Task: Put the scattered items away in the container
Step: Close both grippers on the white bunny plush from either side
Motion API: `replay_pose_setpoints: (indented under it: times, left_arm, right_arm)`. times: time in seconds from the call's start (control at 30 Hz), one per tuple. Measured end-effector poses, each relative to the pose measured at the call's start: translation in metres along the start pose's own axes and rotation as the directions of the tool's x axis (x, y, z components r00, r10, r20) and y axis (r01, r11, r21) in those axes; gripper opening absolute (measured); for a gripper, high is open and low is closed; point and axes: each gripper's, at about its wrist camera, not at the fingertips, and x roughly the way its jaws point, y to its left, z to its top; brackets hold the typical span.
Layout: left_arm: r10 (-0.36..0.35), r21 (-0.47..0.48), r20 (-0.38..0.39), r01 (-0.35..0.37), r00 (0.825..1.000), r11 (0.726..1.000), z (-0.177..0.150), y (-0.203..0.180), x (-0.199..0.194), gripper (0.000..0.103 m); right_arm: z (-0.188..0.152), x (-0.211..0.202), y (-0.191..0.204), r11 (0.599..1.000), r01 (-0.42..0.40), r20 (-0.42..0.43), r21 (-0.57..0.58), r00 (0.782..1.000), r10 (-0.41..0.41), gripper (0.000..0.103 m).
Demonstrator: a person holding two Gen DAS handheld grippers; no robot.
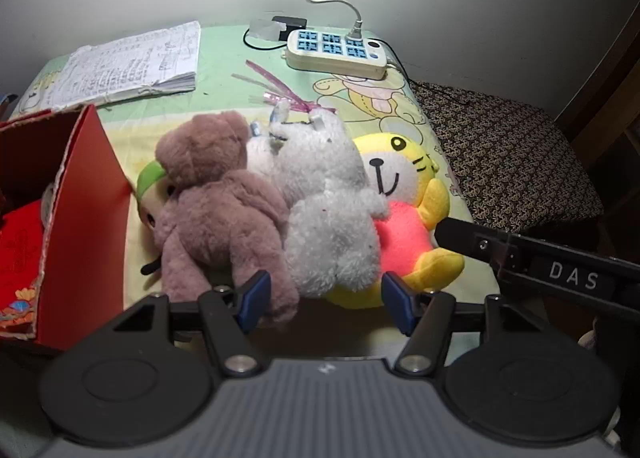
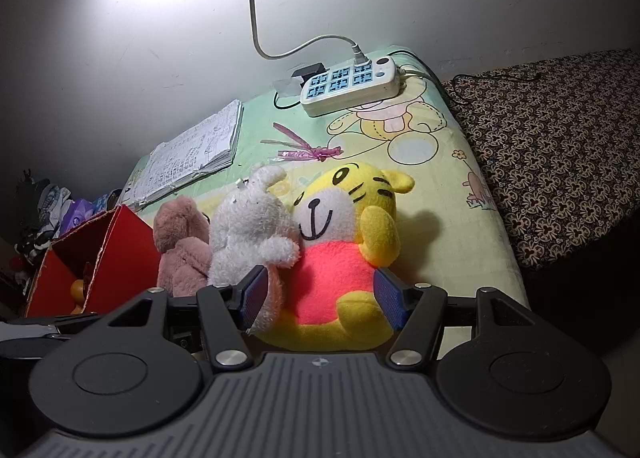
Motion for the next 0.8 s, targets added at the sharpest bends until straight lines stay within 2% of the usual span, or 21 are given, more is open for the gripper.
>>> replay_pose_setpoints:
  times: [0.07, 0.17, 0.2, 0.33, 0.47, 0.6, 0.7, 0.8]
  left_arm:
    - [-0.040, 0.002, 0.005, 0.040, 0.999, 0.999, 0.001, 0.006, 0.004, 0.062]
    - [-0.089, 0.023, 0.021, 0.089, 0.996, 0.996, 0.006, 0.005, 0.008, 0.062]
    - [-0.111, 0.031, 0.050, 0.110, 0.993, 0.993, 0.008, 0.000, 0.003, 0.062]
    - [-0.076, 0.042, 0.005, 0.076, 0.997, 0.996, 0.018, 0.003, 0.015, 0.064]
    - [-0.073, 0.056, 0.043, 0.071, 0.996, 0.996, 0.024, 0.015, 0.008, 0.068]
    - [-0.116, 0.087, 0.069, 0.110, 0.991, 0.990, 0.032, 0.013, 0.015, 0.068]
    - [-0.161, 0.093, 0.042, 0.157, 0.986, 0.983, 0.035, 0.009, 0.029, 0.068]
    - [-0.114, 0.100, 0.023, 0.111, 0.993, 0.989, 0.037, 0.007, 0.047, 0.072]
  right_arm:
    - [0.001, 0.001, -0.005, 1.000, -0.004, 0.002, 0.007, 1.000, 0.004, 0.062]
    - [0.005, 0.005, -0.008, 0.996, -0.079, 0.000, 0.038, 0.997, 0.079, 0.061]
    - [0.007, 0.008, -0.008, 0.994, -0.101, 0.000, 0.046, 0.995, 0.101, 0.061]
    - [0.016, 0.023, -0.003, 0.986, -0.160, -0.007, 0.052, 0.987, 0.161, 0.062]
    - [0.020, 0.037, 0.002, 0.978, -0.205, -0.023, 0.039, 0.978, 0.206, 0.062]
    - [0.024, 0.057, 0.004, 0.970, -0.237, -0.054, 0.054, 0.969, 0.240, 0.062]
    - [0.027, 0.075, 0.001, 0.962, -0.260, -0.096, 0.088, 0.959, 0.268, 0.063]
    - [0.024, 0.093, -0.003, 0.945, -0.295, -0.147, 0.143, 0.938, 0.315, 0.065]
